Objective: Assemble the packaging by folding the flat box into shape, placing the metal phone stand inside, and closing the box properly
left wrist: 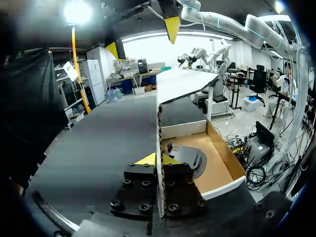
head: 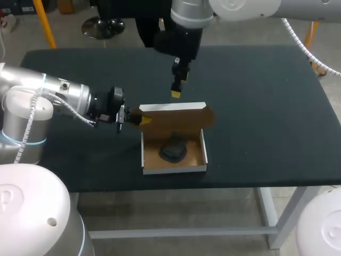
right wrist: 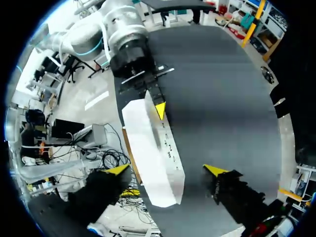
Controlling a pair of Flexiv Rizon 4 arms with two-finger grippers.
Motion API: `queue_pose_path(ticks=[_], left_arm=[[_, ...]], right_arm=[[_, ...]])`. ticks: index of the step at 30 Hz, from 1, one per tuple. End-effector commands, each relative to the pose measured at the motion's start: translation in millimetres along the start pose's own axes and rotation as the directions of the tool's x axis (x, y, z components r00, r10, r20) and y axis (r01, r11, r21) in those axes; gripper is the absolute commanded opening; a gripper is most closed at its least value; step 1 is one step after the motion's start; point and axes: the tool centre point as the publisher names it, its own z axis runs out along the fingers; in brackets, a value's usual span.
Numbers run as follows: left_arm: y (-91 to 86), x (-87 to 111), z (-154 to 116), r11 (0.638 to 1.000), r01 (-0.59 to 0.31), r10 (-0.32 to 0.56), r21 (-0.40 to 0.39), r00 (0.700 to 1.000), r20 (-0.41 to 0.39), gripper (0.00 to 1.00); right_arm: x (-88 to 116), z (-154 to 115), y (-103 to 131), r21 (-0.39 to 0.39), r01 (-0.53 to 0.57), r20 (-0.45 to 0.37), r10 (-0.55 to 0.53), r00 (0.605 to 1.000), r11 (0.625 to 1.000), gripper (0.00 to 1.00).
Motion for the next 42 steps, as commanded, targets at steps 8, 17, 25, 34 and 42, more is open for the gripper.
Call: queue_pose_path(ticks=[8, 17, 25, 34, 42], left_arm=[[0.1, 1.4, 1.4, 0.999, -0.034, 0.034, -0.009, 0.999, 0.01, 0.0], [2.9, 5.5, 1.8, 0.989, -0.144, 0.146, -0.023, 0.986, 0.083, 0.0], [4.2, 12.9, 2.3, 0.972, -0.225, 0.233, -0.068, 0.961, 0.151, 0.0], [6.6, 24.0, 4.3, 0.936, -0.296, 0.334, -0.189, 0.916, 0.22, 0.0], [6.6, 24.0, 4.3, 0.936, -0.296, 0.334, -0.189, 0.916, 0.22, 0.0]], right_arm=[[-1.1, -1.7, -3.4, 0.005, -0.067, -0.012, 0.067, 0.998, 0.998, 1.0], [-2.0, 4.0, -23.3, 0.001, -0.39, -0.106, 0.388, 0.915, 0.921, 1.0], [10.0, 6.7, -37.6, 0.008, -0.522, -0.078, 0.521, 0.85, 0.853, 1.0], [19.9, 11.8, -45.3, 0.003, -0.573, -0.034, 0.572, 0.819, 0.82, 1.0], [19.9, 11.8, -45.3, 0.003, -0.573, -0.034, 0.572, 0.819, 0.82, 1.0]])
